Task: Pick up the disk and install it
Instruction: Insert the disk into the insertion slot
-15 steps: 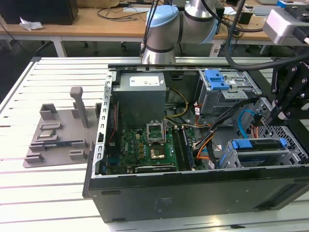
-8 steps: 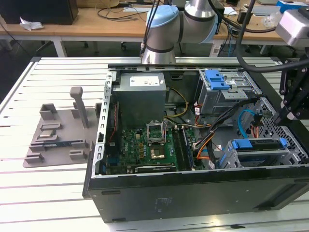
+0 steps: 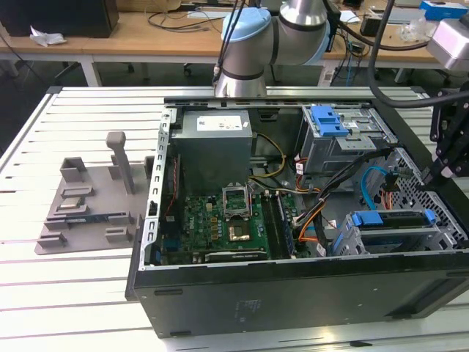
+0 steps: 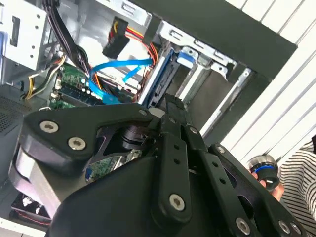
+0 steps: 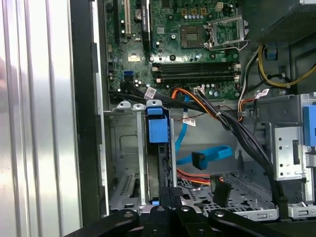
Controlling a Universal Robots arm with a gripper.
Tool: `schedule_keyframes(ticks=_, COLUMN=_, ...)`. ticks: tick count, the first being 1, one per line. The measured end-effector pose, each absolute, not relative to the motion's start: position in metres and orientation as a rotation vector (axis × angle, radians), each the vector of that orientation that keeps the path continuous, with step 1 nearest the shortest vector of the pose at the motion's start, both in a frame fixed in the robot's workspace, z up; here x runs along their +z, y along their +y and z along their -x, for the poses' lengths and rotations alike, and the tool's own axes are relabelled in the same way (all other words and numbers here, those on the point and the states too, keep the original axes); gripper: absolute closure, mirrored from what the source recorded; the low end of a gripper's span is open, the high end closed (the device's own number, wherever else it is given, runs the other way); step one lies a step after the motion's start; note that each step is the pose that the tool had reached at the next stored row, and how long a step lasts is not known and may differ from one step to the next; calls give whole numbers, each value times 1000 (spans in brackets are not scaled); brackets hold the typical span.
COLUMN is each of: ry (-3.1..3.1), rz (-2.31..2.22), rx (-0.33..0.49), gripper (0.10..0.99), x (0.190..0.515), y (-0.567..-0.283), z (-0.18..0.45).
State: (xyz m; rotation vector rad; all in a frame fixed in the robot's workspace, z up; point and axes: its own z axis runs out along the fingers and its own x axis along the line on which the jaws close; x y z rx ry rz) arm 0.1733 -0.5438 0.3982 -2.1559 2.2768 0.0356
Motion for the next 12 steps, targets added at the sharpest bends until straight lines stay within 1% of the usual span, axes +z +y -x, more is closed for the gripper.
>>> schedule_keyframes(ticks=12, ry=2277, rz=2156, rx=35, gripper=980, x=398, y=-542, z=-174)
